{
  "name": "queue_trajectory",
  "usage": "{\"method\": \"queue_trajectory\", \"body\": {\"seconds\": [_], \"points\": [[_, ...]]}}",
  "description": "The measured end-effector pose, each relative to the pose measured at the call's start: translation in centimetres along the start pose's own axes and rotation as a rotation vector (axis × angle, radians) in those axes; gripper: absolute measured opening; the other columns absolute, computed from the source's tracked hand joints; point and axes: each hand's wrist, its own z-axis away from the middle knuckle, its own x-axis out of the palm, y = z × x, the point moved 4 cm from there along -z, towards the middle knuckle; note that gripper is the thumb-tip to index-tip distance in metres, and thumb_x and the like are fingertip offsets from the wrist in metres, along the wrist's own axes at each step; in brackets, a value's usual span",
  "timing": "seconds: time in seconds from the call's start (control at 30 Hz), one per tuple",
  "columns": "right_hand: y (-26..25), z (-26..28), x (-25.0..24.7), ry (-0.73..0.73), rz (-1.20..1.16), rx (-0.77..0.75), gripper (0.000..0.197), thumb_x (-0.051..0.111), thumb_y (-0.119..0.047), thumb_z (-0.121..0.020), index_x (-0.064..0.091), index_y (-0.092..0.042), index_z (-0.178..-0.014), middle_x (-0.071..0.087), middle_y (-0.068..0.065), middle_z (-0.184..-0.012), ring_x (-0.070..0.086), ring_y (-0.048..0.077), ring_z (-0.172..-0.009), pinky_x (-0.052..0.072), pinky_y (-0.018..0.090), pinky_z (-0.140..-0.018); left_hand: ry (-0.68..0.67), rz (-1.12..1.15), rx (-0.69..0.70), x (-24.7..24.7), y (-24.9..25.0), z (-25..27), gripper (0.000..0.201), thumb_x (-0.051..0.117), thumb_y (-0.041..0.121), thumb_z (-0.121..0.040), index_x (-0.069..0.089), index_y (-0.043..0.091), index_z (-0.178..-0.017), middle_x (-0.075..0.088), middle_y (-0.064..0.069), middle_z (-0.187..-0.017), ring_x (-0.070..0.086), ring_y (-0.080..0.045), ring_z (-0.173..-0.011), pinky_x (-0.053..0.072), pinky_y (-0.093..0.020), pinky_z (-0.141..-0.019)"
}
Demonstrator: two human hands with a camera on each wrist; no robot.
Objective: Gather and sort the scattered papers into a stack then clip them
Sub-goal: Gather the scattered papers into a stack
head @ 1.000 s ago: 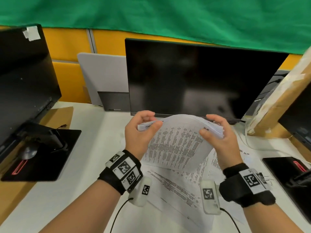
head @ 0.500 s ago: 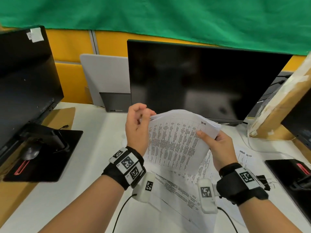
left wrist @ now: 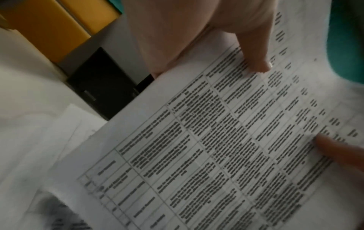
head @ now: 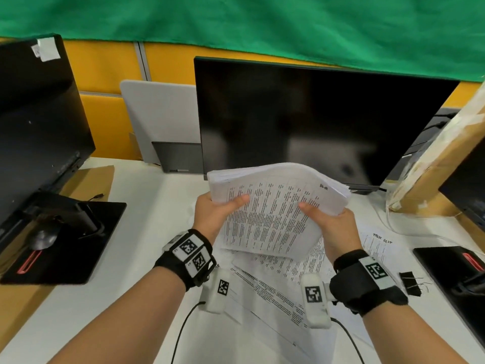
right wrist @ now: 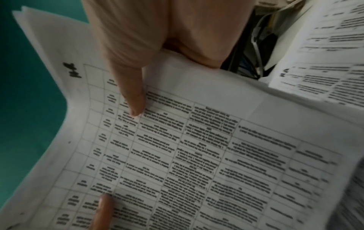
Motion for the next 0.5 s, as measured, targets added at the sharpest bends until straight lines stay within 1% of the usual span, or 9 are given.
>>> {"method": "queue_trajectory", "body": {"seconds": [0.03,0.07,0.13,0.17,0.2,0.27,0.33,0.4,0.5], "points": [[-0.1,0.1,-0.1,-0.007,-0.009,-0.021,0.022,0.076,-0.013,-0.073,0.07,-0.024,-0.091,0.077,-0.006,-0.089,0.072,0.019,-0.091,0.056,0.039,-0.079,0.001,-0.003,0.017,-0.2,0.1,0.1,0.024,0.078,0.011,-0.07,0.068,0.025,-0.087,0.075,0.009,-0.082,0.071,0.002,-0.074,0.056,-0.016,-0.063],[0.0,0.3,-0.1,-0.004,-0.005,-0.024,0.024,0.078,-0.017,-0.069,0.071,-0.024,-0.091,0.077,-0.006,-0.09,0.072,0.017,-0.09,0.056,0.038,-0.079,-0.004,-0.017,0.024,-0.5,0.0,0.3,0.024,0.078,0.012,-0.069,0.068,0.024,-0.088,0.075,0.008,-0.083,0.071,0.0,-0.076,0.055,-0.014,-0.061],[0.7,0.8,-0.1,0.004,0.041,-0.006,0.025,0.08,-0.025,-0.065,0.071,-0.025,-0.088,0.077,-0.007,-0.087,0.072,0.017,-0.087,0.056,0.041,-0.082,-0.023,-0.081,-0.004,-0.7,-1.0,1.0,0.026,0.079,0.016,-0.069,0.067,0.024,-0.09,0.073,0.005,-0.09,0.069,-0.006,-0.082,0.054,-0.016,-0.062],[1.0,1.1,-0.1,0.012,0.072,-0.011,0.021,0.078,-0.025,-0.069,0.07,-0.026,-0.088,0.077,-0.008,-0.085,0.072,0.016,-0.087,0.057,0.041,-0.082,-0.027,-0.104,-0.029,-0.8,-1.8,1.2,0.026,0.079,0.016,-0.069,0.065,0.024,-0.09,0.072,0.004,-0.091,0.068,-0.007,-0.084,0.053,-0.016,-0.064],[0.8,1.4,0.0,0.024,0.081,-0.036,0.017,0.075,-0.026,-0.073,0.069,-0.027,-0.088,0.076,-0.009,-0.083,0.071,0.013,-0.086,0.058,0.037,-0.079,-0.028,-0.113,-0.046,-0.9,-2.4,1.4,0.026,0.08,0.016,-0.069,0.064,0.025,-0.089,0.071,0.004,-0.091,0.066,-0.007,-0.084,0.052,-0.017,-0.065],[-0.7,1.9,0.0,0.057,-0.001,-0.143,0.019,0.07,-0.038,-0.074,0.068,-0.025,-0.088,0.075,-0.011,-0.079,0.07,0.005,-0.078,0.057,0.021,-0.067,-0.043,-0.119,-0.059,-1.0,-2.9,1.4,0.027,0.079,0.013,-0.07,0.064,0.026,-0.088,0.07,0.005,-0.09,0.066,-0.007,-0.084,0.053,-0.019,-0.067],[-2.7,2.2,-0.1,0.098,-0.037,-0.275,0.015,0.064,-0.034,-0.085,0.068,-0.019,-0.086,0.071,-0.01,-0.076,0.066,0.002,-0.073,0.05,0.012,-0.062,-0.054,-0.108,-0.057,-1.0,-3.0,1.3,0.029,0.079,0.01,-0.07,0.064,0.025,-0.089,0.07,0.004,-0.091,0.067,-0.008,-0.085,0.056,-0.023,-0.072],[-4.2,2.3,0.1,0.133,0.034,-0.369,0.016,0.059,-0.026,-0.087,0.07,-0.015,-0.085,0.068,-0.009,-0.076,0.062,0.002,-0.073,0.047,0.009,-0.063,-0.057,-0.09,-0.05,-1.1,-3.1,1.3,0.03,0.079,0.007,-0.07,0.064,0.025,-0.088,0.07,0.004,-0.091,0.066,-0.007,-0.085,0.056,-0.023,-0.074],[-4.6,1.6,0.2,0.174,0.084,-0.365,0.02,0.061,-0.018,-0.089,0.068,-0.017,-0.071,0.062,-0.013,-0.062,0.055,-0.002,-0.062,0.043,0.007,-0.058,-0.06,-0.075,-0.063,-1.1,-3.1,1.3,0.03,0.079,0.006,-0.069,0.065,0.024,-0.089,0.071,0.002,-0.092,0.067,-0.01,-0.088,0.056,-0.029,-0.08]]}}
